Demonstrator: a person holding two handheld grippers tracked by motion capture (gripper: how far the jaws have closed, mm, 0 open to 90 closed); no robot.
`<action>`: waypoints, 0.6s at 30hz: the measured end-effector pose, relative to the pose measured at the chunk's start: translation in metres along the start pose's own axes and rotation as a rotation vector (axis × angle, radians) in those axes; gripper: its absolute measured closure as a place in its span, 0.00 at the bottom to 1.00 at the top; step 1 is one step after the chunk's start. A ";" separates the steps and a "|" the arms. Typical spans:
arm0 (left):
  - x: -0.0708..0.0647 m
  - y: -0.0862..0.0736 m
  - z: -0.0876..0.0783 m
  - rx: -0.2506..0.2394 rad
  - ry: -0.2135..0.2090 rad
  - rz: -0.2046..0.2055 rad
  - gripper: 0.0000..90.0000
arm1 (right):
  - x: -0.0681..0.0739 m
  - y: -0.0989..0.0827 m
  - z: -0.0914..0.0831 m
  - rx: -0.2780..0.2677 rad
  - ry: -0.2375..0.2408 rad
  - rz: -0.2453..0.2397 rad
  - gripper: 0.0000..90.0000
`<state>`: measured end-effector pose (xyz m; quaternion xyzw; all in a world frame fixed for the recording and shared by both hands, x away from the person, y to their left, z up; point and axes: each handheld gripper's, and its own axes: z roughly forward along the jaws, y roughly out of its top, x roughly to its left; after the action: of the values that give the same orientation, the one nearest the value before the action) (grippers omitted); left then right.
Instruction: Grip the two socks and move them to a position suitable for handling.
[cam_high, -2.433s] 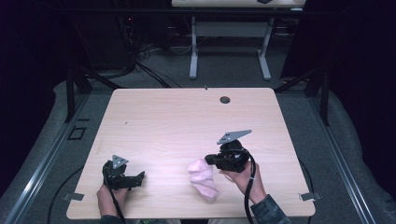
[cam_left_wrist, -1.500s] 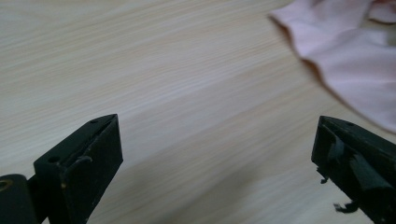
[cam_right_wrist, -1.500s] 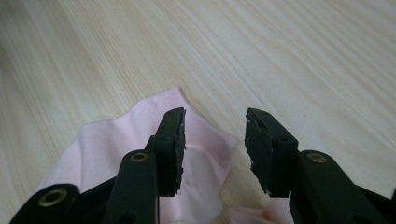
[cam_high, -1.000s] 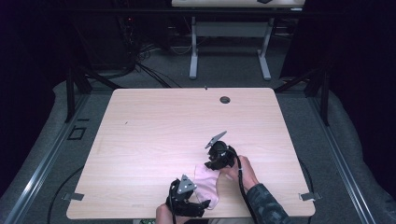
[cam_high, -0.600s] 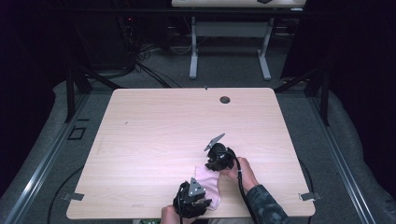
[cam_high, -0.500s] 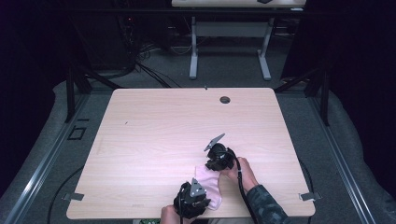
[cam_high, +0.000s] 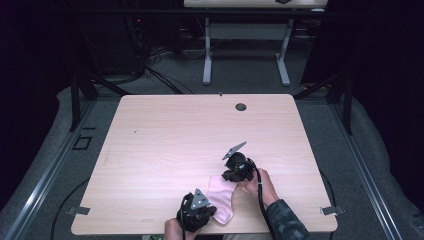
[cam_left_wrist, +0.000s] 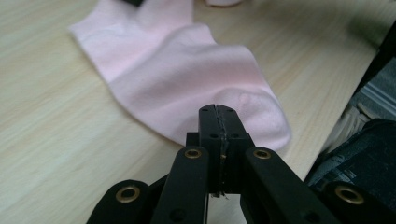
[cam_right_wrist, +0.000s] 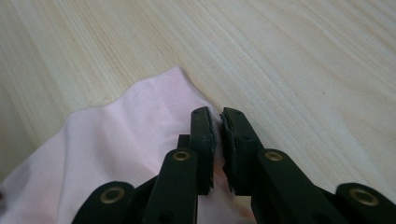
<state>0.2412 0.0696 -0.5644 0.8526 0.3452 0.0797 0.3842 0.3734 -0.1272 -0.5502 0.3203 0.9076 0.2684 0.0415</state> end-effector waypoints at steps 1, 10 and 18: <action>0.000 0.000 0.000 0.000 0.000 0.000 1.00 | 0.000 0.000 0.000 0.000 0.000 0.000 0.92; 0.049 -0.005 -0.033 -0.005 0.031 -0.077 1.00 | 0.013 -0.009 -0.023 -0.026 0.019 0.106 0.92; 0.072 -0.012 -0.033 0.005 0.055 -0.158 0.97 | 0.031 -0.022 -0.019 -0.026 -0.014 0.161 0.81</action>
<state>0.2753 0.1421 -0.5590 0.8212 0.4218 0.0715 0.3777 0.3318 -0.1317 -0.5430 0.3937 0.8750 0.2802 0.0300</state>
